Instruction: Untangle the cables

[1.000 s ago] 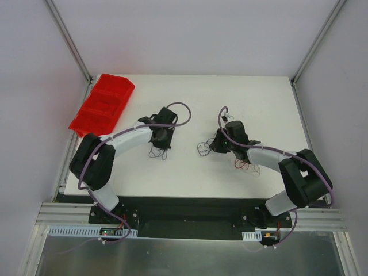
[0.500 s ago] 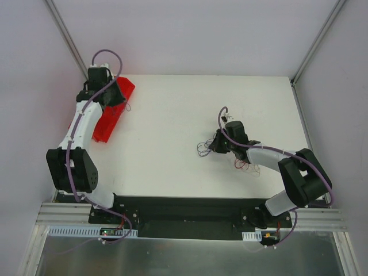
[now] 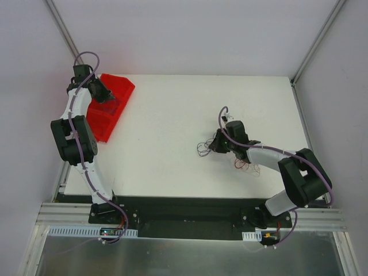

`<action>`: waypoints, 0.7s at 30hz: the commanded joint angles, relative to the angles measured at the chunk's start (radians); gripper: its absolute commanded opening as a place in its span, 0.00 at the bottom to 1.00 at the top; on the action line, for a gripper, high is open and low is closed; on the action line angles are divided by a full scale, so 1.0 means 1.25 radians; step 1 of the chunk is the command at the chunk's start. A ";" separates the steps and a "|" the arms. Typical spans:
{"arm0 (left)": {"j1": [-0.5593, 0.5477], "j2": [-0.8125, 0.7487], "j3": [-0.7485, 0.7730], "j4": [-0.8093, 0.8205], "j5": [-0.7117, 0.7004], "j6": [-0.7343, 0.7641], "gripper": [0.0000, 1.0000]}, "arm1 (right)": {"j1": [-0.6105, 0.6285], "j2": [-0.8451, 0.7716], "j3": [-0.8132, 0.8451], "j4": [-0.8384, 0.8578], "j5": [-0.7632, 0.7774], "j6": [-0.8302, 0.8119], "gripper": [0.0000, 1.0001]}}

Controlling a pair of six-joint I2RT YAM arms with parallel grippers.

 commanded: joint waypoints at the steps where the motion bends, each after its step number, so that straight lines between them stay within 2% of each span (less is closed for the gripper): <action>1: 0.004 -0.002 0.033 0.024 -0.022 -0.023 0.00 | -0.005 0.010 0.006 0.026 -0.012 0.007 0.00; 3: 0.007 -0.020 0.012 0.024 -0.053 -0.020 0.01 | -0.007 0.012 0.006 0.028 -0.013 0.008 0.00; 5: 0.009 -0.036 -0.001 0.029 -0.084 -0.014 0.15 | -0.006 0.013 0.006 0.030 -0.017 0.011 0.00; 7: 0.016 -0.034 0.008 0.032 -0.075 0.005 0.18 | -0.006 0.013 0.005 0.033 -0.021 0.012 0.00; 13: 0.035 -0.094 -0.002 0.022 -0.047 -0.020 0.59 | -0.006 0.008 0.003 0.033 -0.017 0.011 0.00; 14: 0.035 -0.110 -0.016 0.025 -0.037 -0.022 0.62 | -0.007 0.005 0.001 0.033 -0.016 0.010 0.00; 18: 0.028 -0.202 -0.099 0.043 0.015 -0.020 0.62 | -0.007 0.004 0.001 0.035 -0.017 0.008 0.00; 21: -0.003 -0.295 -0.247 0.095 0.056 -0.012 0.62 | -0.007 0.000 0.005 0.036 -0.028 0.003 0.00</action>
